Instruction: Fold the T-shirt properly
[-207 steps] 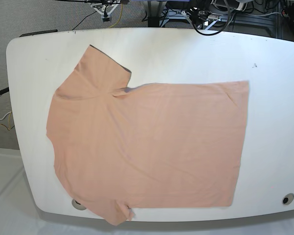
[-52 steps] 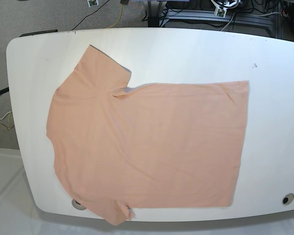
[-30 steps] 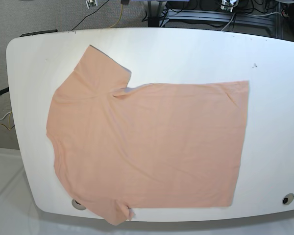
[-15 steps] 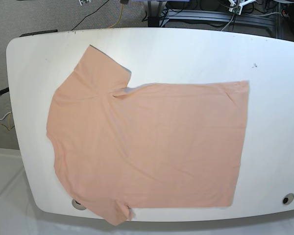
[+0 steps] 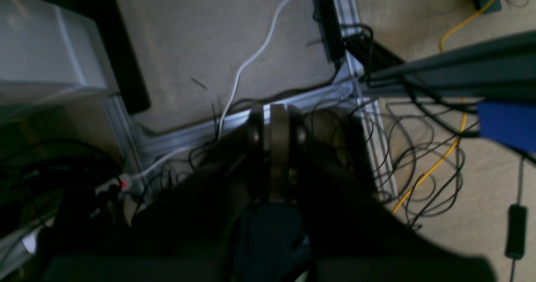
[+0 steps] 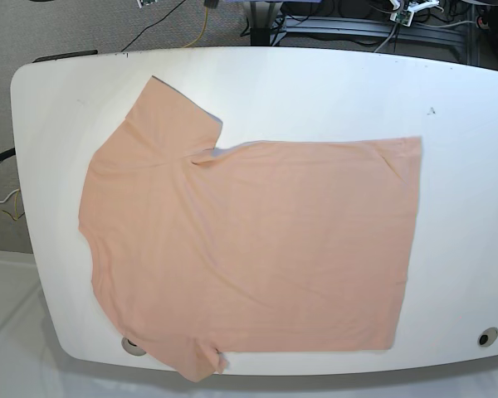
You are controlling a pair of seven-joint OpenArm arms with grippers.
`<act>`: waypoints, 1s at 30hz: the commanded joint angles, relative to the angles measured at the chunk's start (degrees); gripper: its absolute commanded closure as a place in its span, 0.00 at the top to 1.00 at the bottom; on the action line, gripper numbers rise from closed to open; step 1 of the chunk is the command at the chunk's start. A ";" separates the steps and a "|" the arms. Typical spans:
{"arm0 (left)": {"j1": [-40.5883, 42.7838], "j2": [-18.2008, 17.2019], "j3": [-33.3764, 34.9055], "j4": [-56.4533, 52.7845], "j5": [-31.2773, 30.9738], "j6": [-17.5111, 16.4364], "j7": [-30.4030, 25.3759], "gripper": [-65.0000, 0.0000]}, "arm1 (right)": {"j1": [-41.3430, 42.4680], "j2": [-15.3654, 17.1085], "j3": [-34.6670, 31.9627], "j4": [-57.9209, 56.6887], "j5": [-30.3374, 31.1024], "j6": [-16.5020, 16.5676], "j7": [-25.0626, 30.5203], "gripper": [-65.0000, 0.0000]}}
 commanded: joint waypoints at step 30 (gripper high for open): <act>11.67 -0.20 -6.84 28.73 1.15 0.89 8.64 0.00 | -9.05 -1.27 21.43 27.37 10.92 8.01 -3.77 0.00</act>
